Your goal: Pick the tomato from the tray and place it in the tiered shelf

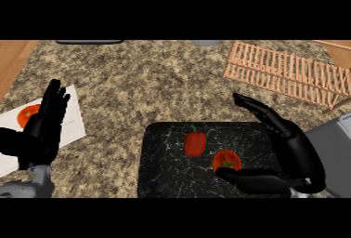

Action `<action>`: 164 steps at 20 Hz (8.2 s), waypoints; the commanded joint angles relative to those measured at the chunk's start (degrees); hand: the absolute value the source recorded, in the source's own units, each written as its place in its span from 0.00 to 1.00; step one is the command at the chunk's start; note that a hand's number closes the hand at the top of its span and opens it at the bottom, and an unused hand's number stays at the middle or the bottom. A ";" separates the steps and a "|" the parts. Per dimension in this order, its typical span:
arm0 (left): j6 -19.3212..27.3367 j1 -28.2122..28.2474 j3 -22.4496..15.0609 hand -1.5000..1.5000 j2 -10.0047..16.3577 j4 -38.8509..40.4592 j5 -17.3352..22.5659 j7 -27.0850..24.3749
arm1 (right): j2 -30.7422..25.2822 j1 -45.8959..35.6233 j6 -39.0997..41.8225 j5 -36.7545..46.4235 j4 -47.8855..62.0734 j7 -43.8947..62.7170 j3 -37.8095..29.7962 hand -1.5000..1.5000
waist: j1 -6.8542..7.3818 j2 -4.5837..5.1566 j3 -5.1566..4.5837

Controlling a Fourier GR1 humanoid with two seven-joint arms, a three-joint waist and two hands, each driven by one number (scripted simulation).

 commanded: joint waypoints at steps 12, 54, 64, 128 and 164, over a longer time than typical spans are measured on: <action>-0.68 0.97 -0.10 0.50 -0.13 -0.18 -0.71 -0.09 | -25.83 -4.18 16.48 31.19 -21.38 35.36 13.15 0.00 | -0.51 -0.69 -0.46; -6.46 -1.65 5.89 0.50 -2.20 -1.10 -2.86 3.84 | 5.83 -1.21 34.78 74.09 0.49 54.61 26.49 0.00 | 0.35 0.19 -0.01; -5.66 -1.87 4.51 0.50 -6.84 1.62 -6.95 1.41 | 8.89 0.25 25.09 78.60 13.02 44.50 21.85 0.00 | 0.37 0.24 0.00; -8.36 1.43 5.88 0.50 -10.88 -2.93 -9.85 0.33 | 13.25 -26.33 9.11 68.46 16.37 52.25 -34.40 1.00 | 0.82 0.33 0.00; -11.30 -4.18 10.44 0.50 -8.96 -0.86 -8.77 4.83 | 2.79 -41.31 -16.25 39.80 59.13 15.73 -49.18 0.00 | 0.72 0.34 0.02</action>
